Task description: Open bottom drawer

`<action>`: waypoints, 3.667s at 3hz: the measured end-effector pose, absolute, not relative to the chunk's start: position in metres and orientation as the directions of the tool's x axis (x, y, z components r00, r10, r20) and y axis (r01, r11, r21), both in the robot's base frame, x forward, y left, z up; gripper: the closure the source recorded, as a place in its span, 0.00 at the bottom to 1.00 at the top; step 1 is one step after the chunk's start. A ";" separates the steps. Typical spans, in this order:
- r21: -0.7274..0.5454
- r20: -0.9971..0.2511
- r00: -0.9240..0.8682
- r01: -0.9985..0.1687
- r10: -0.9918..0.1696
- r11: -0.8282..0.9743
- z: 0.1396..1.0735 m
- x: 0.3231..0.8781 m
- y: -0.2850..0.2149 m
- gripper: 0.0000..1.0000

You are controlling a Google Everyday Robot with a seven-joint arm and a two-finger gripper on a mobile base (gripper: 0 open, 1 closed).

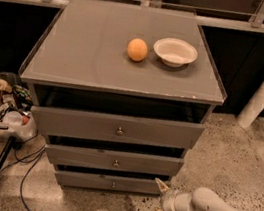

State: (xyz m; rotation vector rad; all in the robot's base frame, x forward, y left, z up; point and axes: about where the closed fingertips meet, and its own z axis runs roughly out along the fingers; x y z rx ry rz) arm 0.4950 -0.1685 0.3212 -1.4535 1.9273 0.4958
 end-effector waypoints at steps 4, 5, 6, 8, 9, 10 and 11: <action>-0.007 -0.808 -0.176 -0.951 -0.563 0.308 0.261 0.532 -0.161 0.00; -0.029 -0.802 -0.170 -0.947 -0.573 0.321 0.253 0.546 -0.161 0.00; -0.040 -0.789 -0.171 -0.944 -0.591 0.327 0.241 0.560 -0.164 0.00; -0.012 -0.764 -0.175 -0.959 -0.622 0.284 0.203 0.578 -0.165 0.00; -0.013 -0.765 -0.150 -0.969 -0.627 0.247 0.184 0.596 -0.154 0.00; -0.014 -0.765 -0.149 -0.969 -0.627 0.247 0.184 0.597 -0.154 0.00; -0.014 -0.765 -0.149 -0.969 -0.627 0.247 0.184 0.597 -0.154 0.19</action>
Offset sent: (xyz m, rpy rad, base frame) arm 0.0307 -0.0101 -0.0774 0.2444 0.0893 0.0129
